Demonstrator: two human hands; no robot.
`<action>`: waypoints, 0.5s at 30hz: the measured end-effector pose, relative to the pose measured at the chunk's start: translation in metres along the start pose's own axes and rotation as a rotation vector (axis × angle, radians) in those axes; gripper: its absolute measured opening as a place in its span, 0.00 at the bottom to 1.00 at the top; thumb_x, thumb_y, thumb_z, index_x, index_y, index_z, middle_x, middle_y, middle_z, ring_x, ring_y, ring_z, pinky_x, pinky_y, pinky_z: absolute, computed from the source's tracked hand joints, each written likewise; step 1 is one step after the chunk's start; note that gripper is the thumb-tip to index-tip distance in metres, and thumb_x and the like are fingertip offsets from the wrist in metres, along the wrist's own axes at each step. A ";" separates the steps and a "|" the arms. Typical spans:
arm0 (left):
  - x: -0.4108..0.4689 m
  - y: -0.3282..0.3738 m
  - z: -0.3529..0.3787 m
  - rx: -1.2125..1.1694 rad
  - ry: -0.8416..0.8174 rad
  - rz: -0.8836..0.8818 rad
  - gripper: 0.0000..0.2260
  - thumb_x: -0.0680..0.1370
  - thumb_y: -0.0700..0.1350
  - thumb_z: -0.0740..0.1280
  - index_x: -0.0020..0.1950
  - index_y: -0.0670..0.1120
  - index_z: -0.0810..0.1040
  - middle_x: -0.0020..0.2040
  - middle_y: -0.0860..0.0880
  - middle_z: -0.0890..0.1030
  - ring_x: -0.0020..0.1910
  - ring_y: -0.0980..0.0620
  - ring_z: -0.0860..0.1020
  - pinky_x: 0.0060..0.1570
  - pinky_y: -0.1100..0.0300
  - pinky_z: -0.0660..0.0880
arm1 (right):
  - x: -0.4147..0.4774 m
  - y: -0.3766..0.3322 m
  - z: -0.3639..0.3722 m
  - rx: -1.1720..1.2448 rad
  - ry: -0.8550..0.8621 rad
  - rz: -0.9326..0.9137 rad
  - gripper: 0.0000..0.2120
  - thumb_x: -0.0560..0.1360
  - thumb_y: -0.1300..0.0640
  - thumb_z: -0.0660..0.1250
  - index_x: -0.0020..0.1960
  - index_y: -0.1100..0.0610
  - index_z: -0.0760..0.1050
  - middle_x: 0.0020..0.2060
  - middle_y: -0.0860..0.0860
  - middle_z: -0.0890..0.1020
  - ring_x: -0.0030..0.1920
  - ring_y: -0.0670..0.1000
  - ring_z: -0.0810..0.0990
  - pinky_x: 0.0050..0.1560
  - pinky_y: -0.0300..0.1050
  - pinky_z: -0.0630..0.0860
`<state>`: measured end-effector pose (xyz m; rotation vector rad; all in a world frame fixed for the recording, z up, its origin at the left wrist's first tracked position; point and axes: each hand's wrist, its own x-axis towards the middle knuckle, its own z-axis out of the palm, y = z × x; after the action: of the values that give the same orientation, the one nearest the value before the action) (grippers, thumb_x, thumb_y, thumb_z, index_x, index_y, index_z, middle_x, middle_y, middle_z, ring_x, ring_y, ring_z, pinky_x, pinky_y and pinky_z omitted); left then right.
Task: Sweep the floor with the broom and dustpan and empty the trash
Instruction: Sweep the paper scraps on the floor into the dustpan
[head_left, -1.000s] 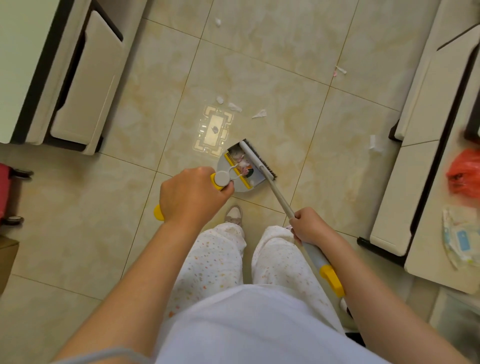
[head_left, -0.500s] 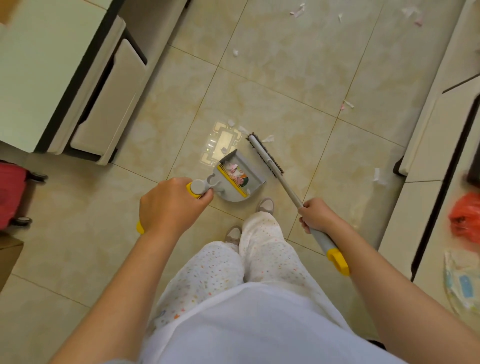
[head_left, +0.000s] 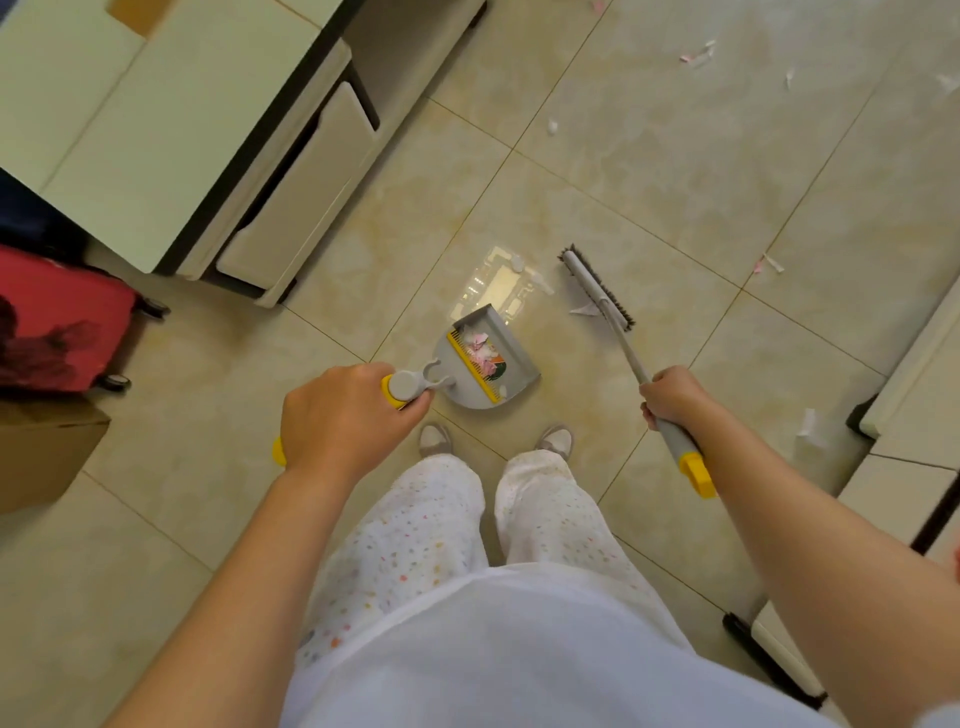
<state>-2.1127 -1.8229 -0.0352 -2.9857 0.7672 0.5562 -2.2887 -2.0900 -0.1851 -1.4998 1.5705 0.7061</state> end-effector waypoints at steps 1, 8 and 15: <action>0.003 -0.004 -0.003 -0.005 0.002 -0.002 0.22 0.72 0.64 0.65 0.28 0.48 0.70 0.25 0.52 0.73 0.26 0.50 0.71 0.25 0.63 0.59 | 0.001 -0.004 0.002 0.001 0.003 0.013 0.07 0.77 0.63 0.59 0.51 0.66 0.72 0.35 0.60 0.78 0.37 0.59 0.77 0.49 0.57 0.80; 0.045 -0.047 -0.020 -0.045 -0.062 -0.026 0.22 0.72 0.66 0.65 0.30 0.49 0.73 0.26 0.52 0.75 0.27 0.52 0.73 0.25 0.63 0.64 | 0.004 -0.055 0.037 0.160 -0.136 0.140 0.07 0.79 0.64 0.57 0.54 0.67 0.69 0.37 0.60 0.74 0.27 0.53 0.71 0.21 0.38 0.70; 0.082 -0.096 -0.036 -0.052 -0.073 -0.020 0.21 0.71 0.66 0.65 0.30 0.49 0.74 0.26 0.52 0.75 0.27 0.52 0.74 0.25 0.63 0.64 | -0.003 -0.097 0.098 -0.029 -0.128 0.037 0.09 0.77 0.63 0.59 0.52 0.68 0.73 0.35 0.61 0.77 0.33 0.57 0.74 0.40 0.50 0.77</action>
<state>-1.9884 -1.7804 -0.0365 -2.9973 0.7279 0.6907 -2.1760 -2.0175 -0.2169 -1.4204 1.5005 0.8328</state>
